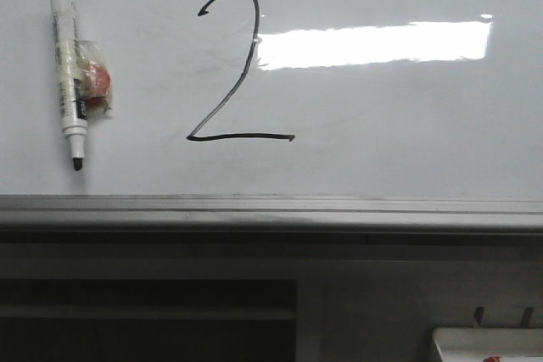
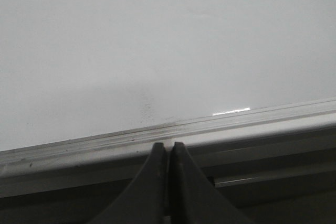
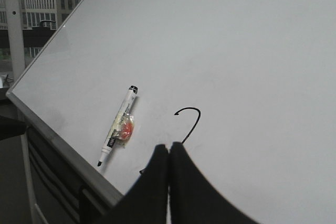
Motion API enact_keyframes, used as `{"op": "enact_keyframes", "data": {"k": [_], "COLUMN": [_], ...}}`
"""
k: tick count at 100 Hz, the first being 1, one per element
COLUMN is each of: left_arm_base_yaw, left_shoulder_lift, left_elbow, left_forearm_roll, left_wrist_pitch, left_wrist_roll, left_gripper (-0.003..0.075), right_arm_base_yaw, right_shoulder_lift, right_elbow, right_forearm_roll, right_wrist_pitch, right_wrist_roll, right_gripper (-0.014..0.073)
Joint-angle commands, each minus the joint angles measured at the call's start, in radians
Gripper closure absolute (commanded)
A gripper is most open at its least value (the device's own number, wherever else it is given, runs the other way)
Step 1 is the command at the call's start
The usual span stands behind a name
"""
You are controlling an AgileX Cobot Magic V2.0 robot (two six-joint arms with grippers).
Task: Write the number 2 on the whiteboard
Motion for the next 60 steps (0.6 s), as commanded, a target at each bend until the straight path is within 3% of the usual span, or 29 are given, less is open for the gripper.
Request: {"op": "enact_keyframes", "data": {"k": [1, 14, 21, 31, 41, 53, 60], "left_arm_base_yaw": [0.003, 0.003, 0.003, 0.003, 0.003, 0.003, 0.003], "left_shoulder_lift": [-0.027, -0.027, -0.027, -0.027, -0.027, -0.027, -0.027], "left_elbow": [0.010, 0.010, 0.010, 0.010, 0.010, 0.010, 0.010], "left_forearm_roll": [0.005, 0.005, 0.005, 0.005, 0.005, 0.005, 0.005], "left_wrist_pitch": [-0.043, -0.043, -0.043, -0.043, -0.043, -0.043, -0.043], "left_wrist_roll": [0.000, 0.000, 0.000, 0.000, 0.000, 0.000, 0.000], "left_gripper": [0.0741, 0.0741, 0.0741, 0.0741, 0.0741, 0.0741, 0.0741], "right_arm_base_yaw": [-0.010, -0.024, -0.051, -0.124, -0.261, -0.453, -0.550], "right_shoulder_lift": [0.007, 0.007, 0.007, 0.007, 0.007, 0.007, 0.007], "right_elbow": [-0.026, -0.026, -0.026, -0.026, -0.026, -0.026, -0.026], "right_forearm_roll": [-0.064, -0.485, -0.646, -0.671, -0.681, -0.861, -0.894], "right_wrist_pitch": [-0.020, 0.006, 0.007, 0.035, 0.050, 0.059, 0.070], "right_wrist_roll": [0.090, 0.490, 0.667, 0.752, 0.798, 1.043, 1.090], "right_gripper": [0.0655, 0.0655, 0.0655, 0.0655, 0.0655, 0.0655, 0.0655]}}
